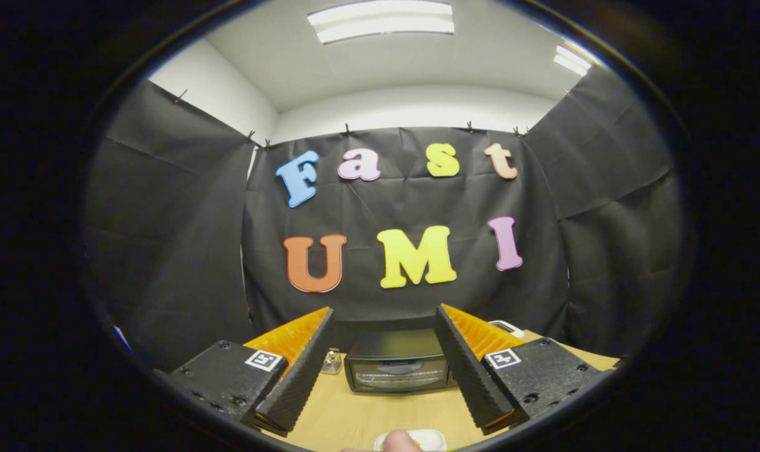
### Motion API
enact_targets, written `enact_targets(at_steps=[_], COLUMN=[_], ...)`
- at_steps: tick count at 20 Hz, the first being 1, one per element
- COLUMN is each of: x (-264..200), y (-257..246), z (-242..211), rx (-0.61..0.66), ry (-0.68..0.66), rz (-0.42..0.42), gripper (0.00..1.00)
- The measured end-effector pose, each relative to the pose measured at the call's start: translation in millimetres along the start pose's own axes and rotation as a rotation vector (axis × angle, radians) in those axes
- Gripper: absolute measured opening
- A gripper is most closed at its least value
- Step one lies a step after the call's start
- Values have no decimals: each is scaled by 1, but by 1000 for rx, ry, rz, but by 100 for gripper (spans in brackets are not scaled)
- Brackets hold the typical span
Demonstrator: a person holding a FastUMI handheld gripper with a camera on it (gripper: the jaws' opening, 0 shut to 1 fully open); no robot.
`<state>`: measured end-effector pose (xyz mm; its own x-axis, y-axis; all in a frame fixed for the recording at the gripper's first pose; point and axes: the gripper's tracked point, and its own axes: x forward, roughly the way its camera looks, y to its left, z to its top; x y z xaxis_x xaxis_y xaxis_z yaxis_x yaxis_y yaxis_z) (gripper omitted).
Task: Open the toaster oven, put the food inside, and close the toaster oven door.
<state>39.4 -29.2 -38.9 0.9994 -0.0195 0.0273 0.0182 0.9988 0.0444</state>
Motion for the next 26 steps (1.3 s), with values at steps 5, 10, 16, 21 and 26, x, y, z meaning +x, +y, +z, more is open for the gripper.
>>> enact_targets(at_steps=[5,10,16,21,26], x=[28,69,149,211,242], y=[-32,-37,-36,-31,-34], z=[-44,-111,-209,-250,-279], rx=[8,-59,-26,-112,-81], ry=[15,106,296,349,397], rz=[-33,-29,-13,-18,-33], gripper=[100,100,100,100,100])
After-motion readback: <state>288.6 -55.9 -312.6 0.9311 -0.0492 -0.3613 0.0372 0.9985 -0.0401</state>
